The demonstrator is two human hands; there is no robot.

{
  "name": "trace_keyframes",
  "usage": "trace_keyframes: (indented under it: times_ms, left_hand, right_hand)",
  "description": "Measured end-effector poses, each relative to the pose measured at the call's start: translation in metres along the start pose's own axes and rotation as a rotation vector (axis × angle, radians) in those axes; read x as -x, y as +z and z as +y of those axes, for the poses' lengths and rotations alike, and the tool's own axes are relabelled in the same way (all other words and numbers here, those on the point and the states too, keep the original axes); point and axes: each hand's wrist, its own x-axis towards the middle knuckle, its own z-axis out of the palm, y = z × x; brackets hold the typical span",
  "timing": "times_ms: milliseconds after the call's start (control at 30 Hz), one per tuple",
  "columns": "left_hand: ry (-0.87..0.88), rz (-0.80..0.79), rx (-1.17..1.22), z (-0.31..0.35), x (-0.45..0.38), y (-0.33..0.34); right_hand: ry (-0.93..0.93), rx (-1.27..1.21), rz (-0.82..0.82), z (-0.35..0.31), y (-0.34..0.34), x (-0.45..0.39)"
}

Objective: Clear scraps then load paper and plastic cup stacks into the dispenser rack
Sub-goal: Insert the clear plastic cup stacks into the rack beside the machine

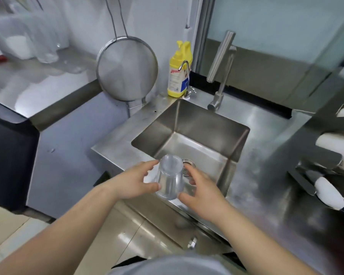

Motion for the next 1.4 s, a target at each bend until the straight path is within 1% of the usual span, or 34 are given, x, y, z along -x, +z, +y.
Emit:
trace_keyframes:
  times_ms: [100,233,333,400,500,700,867,967,1100,1200,1400]
  left_hand:
    - [0.029,0.018,0.045,-0.013,-0.007,0.01]
    - [0.045,0.01,0.138,-0.02,-0.016,0.022]
    - [0.071,0.008,0.107,-0.027,-0.023,0.034]
    - [0.062,0.022,0.077,-0.033,-0.026,0.041]
    - [0.069,0.045,0.092,-0.041,-0.029,0.05]
    - [0.119,0.151,0.037,-0.043,-0.042,0.06]
    - [0.135,0.179,0.037,-0.049,-0.042,0.071]
    - [0.171,0.237,0.039,-0.047,-0.036,0.077]
    - [0.24,0.306,0.11,-0.045,-0.029,0.085]
    - [0.264,0.311,0.134,-0.042,-0.025,0.088]
    - [0.289,0.298,0.091,-0.028,-0.016,0.088]
  right_hand:
    - [0.049,-0.036,0.065,-0.004,0.009,-0.012]
    - [0.046,-0.061,0.121,-0.015,0.012,-0.025]
    - [0.009,-0.03,0.115,-0.019,0.013,-0.034]
    - [-0.032,0.011,0.087,-0.02,0.015,-0.039]
    - [-0.08,0.07,0.045,-0.018,0.016,-0.043]
    - [-0.088,0.082,0.061,-0.011,0.02,-0.048]
    - [-0.082,0.056,0.099,-0.004,0.02,-0.039]
    - [-0.086,0.035,0.153,-0.001,0.021,-0.03]
    - [-0.105,0.001,0.202,0.004,0.022,-0.017]
    - [-0.14,-0.007,0.218,0.008,0.021,-0.006]
    - [-0.173,-0.064,0.267,0.014,0.019,0.019]
